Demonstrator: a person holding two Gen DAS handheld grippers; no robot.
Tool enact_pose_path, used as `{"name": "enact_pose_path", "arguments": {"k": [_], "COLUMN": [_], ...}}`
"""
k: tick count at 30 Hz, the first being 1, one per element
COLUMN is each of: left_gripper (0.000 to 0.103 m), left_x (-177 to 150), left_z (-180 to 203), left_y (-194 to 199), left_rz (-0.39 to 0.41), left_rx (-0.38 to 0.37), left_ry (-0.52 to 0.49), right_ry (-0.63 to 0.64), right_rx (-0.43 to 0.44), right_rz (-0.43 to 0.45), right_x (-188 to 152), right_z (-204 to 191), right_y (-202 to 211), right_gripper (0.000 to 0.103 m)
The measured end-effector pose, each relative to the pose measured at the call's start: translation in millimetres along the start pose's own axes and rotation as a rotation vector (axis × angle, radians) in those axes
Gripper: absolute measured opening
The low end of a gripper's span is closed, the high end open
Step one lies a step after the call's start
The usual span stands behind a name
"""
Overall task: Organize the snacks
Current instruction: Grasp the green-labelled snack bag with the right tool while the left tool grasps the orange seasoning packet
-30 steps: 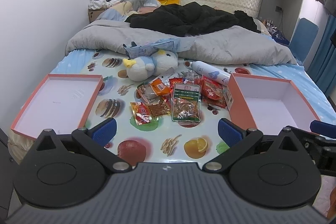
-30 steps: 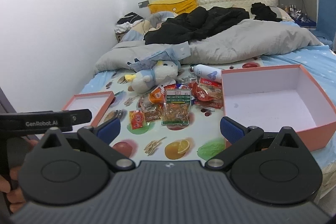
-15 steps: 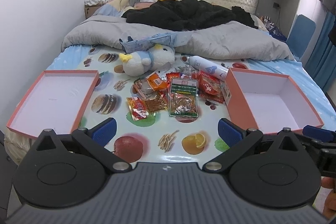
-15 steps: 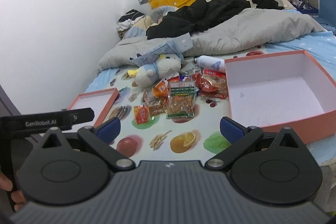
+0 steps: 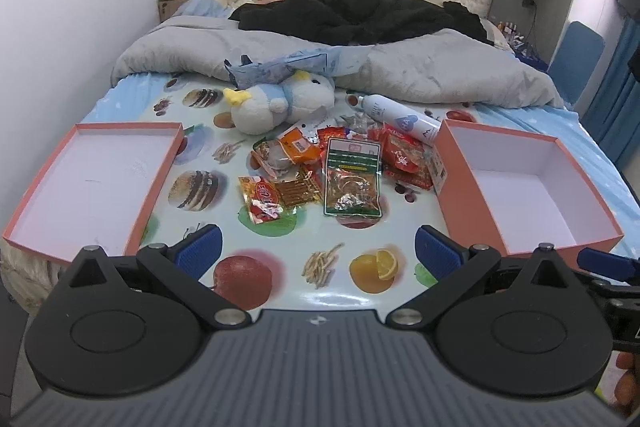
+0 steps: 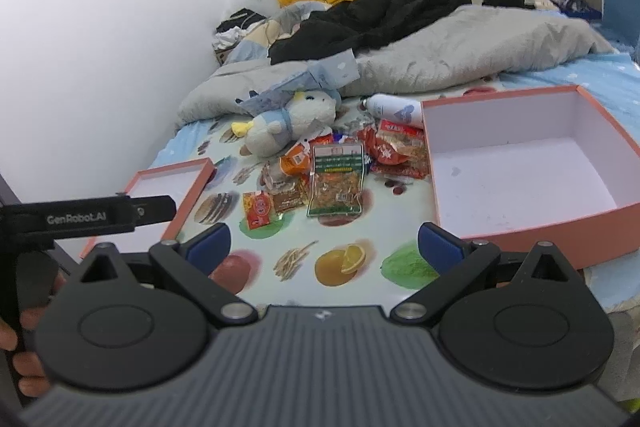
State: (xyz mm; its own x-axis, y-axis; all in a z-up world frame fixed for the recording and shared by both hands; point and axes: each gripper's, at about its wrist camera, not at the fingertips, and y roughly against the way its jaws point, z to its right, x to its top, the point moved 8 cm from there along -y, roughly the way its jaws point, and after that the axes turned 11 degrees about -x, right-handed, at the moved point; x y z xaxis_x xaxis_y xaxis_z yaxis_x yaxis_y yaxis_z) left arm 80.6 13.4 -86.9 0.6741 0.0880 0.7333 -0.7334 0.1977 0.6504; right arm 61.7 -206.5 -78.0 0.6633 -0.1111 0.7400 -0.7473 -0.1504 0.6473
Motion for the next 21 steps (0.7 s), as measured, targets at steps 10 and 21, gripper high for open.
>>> {"name": "enact_pose_path", "arguments": {"k": [10,21], "left_gripper": [0.103,0.103], "left_x": [-0.1,19.0], "left_z": [-17.1,-48.0], "left_y": [-15.2,-80.6], "left_rz": [-0.003,-0.016], "left_rx": [0.007,0.006], "left_ry": [0.024,0.008], "right_ry": [0.017,0.069], "right_rx": [0.002,0.038], "right_rz": [-0.037,-0.144], "right_x": [-3.2,-3.2], "right_z": [-4.5,-26.0], "right_y": [-14.6,-59.5], "right_gripper": [0.102,0.102]}}
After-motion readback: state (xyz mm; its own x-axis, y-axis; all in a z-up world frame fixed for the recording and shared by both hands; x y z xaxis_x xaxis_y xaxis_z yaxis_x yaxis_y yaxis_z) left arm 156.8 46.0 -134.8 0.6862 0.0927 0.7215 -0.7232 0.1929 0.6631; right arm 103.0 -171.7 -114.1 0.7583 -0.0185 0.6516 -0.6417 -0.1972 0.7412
